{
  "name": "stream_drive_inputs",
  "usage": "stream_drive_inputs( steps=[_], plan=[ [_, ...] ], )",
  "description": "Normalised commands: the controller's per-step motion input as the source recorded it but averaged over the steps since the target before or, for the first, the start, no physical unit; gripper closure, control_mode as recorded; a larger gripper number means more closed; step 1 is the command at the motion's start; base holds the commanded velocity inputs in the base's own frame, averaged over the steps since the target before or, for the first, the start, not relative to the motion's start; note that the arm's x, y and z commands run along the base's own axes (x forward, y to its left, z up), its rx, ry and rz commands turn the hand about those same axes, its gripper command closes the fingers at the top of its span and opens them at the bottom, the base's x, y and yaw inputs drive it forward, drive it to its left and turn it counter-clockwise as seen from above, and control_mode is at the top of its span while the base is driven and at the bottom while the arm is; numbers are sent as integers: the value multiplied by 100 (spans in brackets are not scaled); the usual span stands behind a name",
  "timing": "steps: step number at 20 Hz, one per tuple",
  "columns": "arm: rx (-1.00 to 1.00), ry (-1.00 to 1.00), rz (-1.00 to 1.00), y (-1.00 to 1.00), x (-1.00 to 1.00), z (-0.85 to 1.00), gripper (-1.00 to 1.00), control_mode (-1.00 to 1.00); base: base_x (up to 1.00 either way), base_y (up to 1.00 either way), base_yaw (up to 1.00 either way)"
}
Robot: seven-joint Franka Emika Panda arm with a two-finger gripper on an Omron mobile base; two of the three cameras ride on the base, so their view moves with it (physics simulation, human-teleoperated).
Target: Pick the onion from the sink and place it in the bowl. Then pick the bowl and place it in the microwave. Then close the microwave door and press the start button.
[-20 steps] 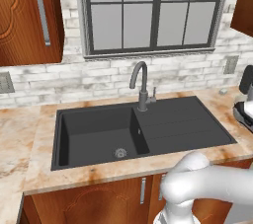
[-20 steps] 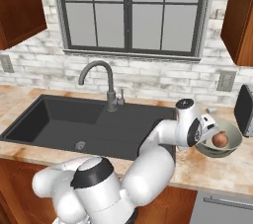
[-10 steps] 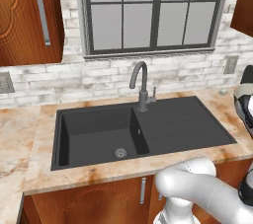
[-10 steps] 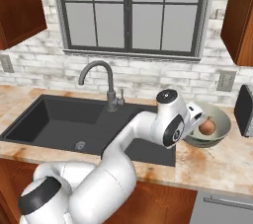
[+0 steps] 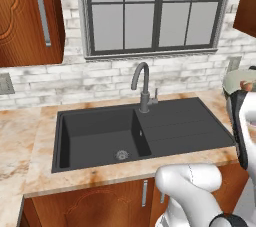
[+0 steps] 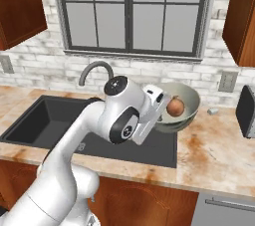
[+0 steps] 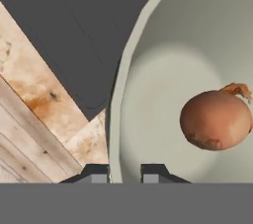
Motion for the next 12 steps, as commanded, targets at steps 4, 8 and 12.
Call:
stream_drive_inputs(
  steps=[4,8,12],
  plan=[
    [0,0,25,48,-60,100,100,-100,0,0,0],
    [0,3,26,43,-48,100,100,-100,0,0,0],
    [0,3,21,58,-34,100,100,-100,0,0,0]
  ],
)
